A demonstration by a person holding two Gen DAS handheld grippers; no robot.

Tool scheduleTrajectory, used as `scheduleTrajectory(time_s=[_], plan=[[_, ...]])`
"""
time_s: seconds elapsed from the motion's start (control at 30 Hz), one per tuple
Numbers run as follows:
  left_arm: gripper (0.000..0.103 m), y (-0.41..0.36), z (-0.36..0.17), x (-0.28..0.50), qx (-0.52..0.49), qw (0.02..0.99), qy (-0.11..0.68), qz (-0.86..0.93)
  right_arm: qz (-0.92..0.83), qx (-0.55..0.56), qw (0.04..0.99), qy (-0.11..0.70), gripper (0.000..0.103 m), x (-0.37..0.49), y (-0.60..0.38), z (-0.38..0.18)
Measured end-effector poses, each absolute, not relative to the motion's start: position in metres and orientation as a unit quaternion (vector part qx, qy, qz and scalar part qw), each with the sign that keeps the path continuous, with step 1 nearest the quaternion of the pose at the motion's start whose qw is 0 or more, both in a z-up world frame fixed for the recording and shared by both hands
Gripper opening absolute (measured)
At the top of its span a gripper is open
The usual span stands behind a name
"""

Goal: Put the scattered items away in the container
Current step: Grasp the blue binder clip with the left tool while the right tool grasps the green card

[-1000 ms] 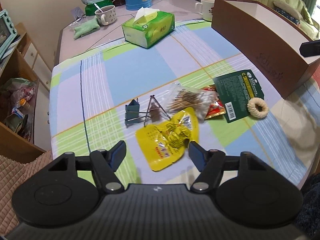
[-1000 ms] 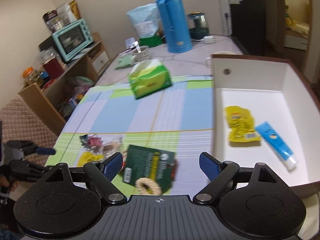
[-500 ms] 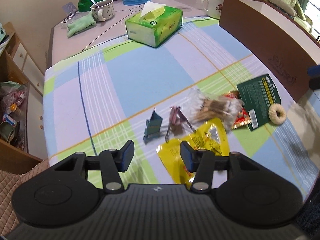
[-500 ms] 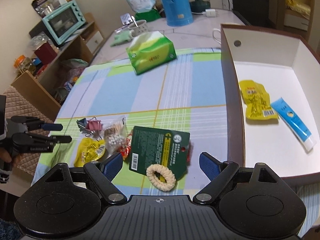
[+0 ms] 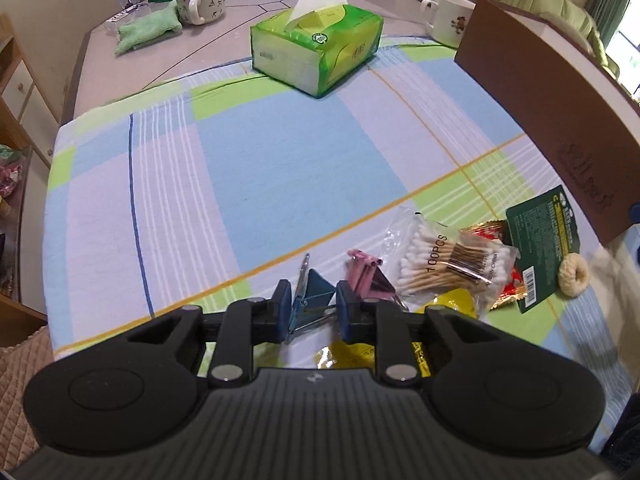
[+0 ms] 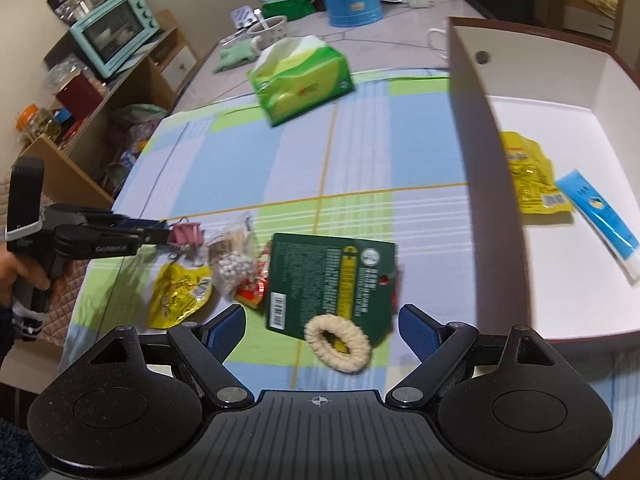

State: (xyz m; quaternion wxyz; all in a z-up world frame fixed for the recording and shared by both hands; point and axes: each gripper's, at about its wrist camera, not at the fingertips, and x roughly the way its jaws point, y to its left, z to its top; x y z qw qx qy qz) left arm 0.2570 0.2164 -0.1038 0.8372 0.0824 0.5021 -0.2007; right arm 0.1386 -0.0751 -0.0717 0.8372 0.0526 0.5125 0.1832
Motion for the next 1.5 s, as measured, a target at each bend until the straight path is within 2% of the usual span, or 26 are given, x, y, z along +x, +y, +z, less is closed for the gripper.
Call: scheduleTrajectory(time_s=[0.47,0.63,0.93,0.97,1.0,1.03,1.27,1.3,1.33,1.37,1.4,1.5], plan=[[0.017,0.238,-0.094,0.243,0.062,0.840,0.507,-0.186,0.143,-0.069,0.832,0.531,0.086,0.169,-0.042,-0.131],[0.017,0.237,-0.095,0.243,0.062,0.838,0.510,-0.186,0.158,-0.010,0.849,0.505,0.086,0.166,-0.059,-0.139],[0.017,0.238,-0.096,0.240,0.063,0.837,0.511,-0.183,0.293,0.061,0.847,0.439,0.086,0.134,-0.081,-0.100],[0.017,0.238,-0.095,0.239,0.063,0.838,0.511,-0.182,0.306,0.073,0.842,0.439,0.074,0.132,-0.082,-0.098],[0.017,0.239,-0.095,0.238,0.063,0.838,0.511,-0.182,0.319,0.088,0.832,0.445,0.052,0.133,-0.082,-0.098],[0.017,0.239,-0.094,0.238,0.064,0.838,0.510,-0.182,0.327,0.102,0.821,0.456,0.047,0.135,-0.081,-0.101],[0.017,0.240,-0.092,0.233,0.064,0.839,0.509,-0.180,0.283,0.170,0.789,0.517,0.047,0.159,-0.073,-0.121],[0.017,0.240,-0.093,0.232,0.064,0.839,0.509,-0.180,0.273,0.179,0.786,0.526,0.039,0.164,-0.073,-0.124],[0.017,0.239,-0.093,0.232,0.064,0.839,0.509,-0.181,0.264,0.185,0.783,0.532,0.026,0.167,-0.074,-0.127],[0.017,0.239,-0.093,0.231,0.063,0.839,0.509,-0.181,0.260,0.192,0.779,0.538,0.004,0.170,-0.075,-0.130],[0.017,0.239,-0.093,0.230,0.064,0.840,0.507,-0.180,0.256,0.199,0.774,0.543,0.001,0.173,-0.075,-0.133],[0.017,0.238,-0.089,0.227,0.064,0.843,0.503,-0.181,0.253,0.199,0.774,0.546,0.000,0.173,-0.075,-0.131]])
